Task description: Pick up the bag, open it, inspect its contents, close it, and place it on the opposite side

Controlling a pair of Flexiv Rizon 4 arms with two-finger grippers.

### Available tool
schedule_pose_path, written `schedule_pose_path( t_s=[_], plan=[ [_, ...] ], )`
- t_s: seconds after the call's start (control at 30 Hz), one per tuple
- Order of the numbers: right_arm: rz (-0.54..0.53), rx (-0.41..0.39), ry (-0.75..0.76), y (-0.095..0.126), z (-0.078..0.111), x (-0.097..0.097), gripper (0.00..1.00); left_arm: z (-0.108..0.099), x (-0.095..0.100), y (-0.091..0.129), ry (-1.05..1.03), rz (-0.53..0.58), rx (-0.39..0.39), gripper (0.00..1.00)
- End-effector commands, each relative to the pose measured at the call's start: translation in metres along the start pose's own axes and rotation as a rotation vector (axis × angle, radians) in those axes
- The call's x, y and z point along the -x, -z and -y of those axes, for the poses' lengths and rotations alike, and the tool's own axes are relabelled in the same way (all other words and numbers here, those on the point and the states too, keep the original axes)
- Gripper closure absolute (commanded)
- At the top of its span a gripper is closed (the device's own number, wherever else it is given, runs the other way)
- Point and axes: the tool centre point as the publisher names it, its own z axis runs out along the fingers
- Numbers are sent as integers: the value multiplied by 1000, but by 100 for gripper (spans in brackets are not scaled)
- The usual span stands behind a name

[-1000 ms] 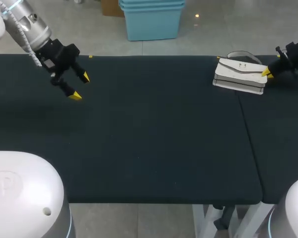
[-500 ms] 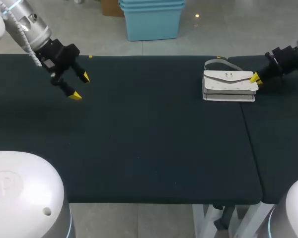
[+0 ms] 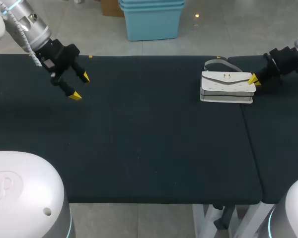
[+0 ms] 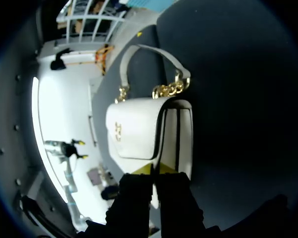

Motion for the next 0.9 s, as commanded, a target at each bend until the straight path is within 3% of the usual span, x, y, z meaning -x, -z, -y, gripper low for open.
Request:
schedule_pose_path(
  t_s=[0.03,0.17,0.67,0.9],
  plan=[
    [-2,-46,12,-26,10,-8,100,-1,0,-1,-1,1,-3,0],
    [-9,-62,33,-49,25,-20,100,-1,0,-1,-1,1,-3,0],
    [-5,56,23,-99,84,-58,100,-1,0,-1,-1,1,-3,0],
    [-11,108,5,-125,101,-73,100,-1,0,-1,-1,1,-3,0]
  ],
)
